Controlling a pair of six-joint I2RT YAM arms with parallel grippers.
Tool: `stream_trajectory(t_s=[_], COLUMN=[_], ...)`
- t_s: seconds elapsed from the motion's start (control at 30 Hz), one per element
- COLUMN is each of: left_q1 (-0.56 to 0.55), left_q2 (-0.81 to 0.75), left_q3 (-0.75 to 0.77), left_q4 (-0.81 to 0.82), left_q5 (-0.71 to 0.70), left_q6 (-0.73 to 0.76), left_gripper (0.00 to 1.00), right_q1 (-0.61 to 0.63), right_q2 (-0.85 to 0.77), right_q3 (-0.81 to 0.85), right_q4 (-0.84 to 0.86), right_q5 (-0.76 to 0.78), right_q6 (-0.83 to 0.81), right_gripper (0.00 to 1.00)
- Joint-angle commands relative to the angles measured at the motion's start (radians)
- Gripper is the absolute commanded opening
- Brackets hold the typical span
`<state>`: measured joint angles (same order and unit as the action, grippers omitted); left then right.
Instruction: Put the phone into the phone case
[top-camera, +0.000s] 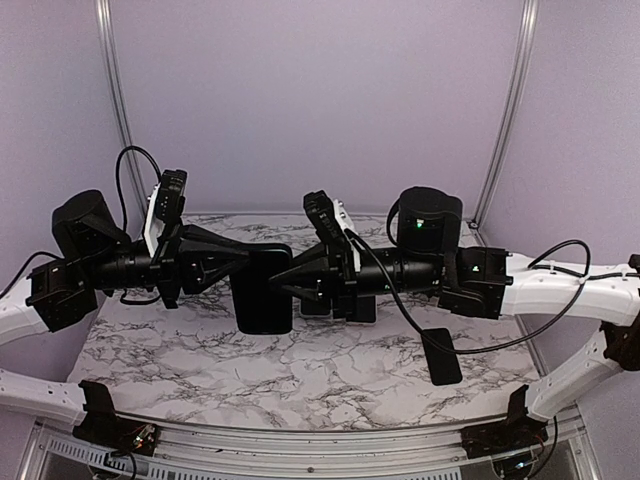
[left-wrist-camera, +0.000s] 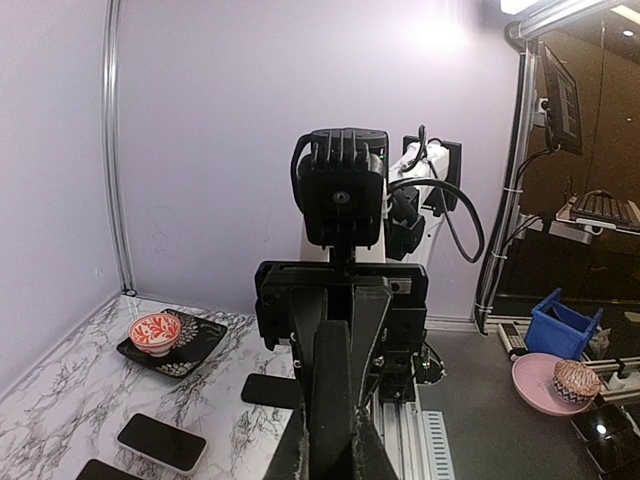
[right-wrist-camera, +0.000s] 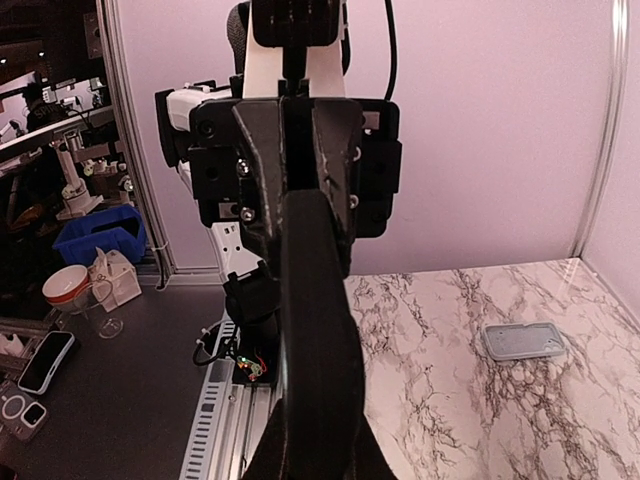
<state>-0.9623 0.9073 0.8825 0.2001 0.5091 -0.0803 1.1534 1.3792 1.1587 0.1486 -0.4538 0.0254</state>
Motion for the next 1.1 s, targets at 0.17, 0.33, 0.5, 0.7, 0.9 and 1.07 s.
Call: stream_trajectory(t_s=[0.17,0.33,0.5,0.7,0.9,1.07], left_q1=[-0.003,-0.003,-0.004,-0.007,-0.015,-0.015], left_q2=[-0.013,-0.031,0.006,0.020,0.004,-0.026], left_q3=[0.024,-0.029,-0.039,-0.038,-0.046,-0.065], left_q4=[-0.034,-0.057,-0.050,-0.030,-0.021,-0.022], left_q5=[-0.015,-0.027,-0.026,-0.003,-0.015,-0.047], left_q6=[0.034,0.057,0.009,0.003,0.013,0.061], left_gripper=[0.31,0.63,0.37,0.18,0.00,0.00], right_q1=[-0.001,0.000,-0.002,-0.001,-0.001,-0.001], right_q2=[-0.022,-0.048,-0.046,-0.043,-0.029,-0.042], right_q3=[0.045,0.042,0.043,0.044,0.051,0.062], right_q4=[0.040,0.073,0.089,0.110,0.081,0.023], right_q5=[0.003,-0.017,-0.029,-0.037,-0.035,0.009], right_q6=[-0.014,-0.015,-0.009,-0.008,-0.013,-0.054], right_gripper=[0.00,0.00,0.00,0.00,0.17,0.59])
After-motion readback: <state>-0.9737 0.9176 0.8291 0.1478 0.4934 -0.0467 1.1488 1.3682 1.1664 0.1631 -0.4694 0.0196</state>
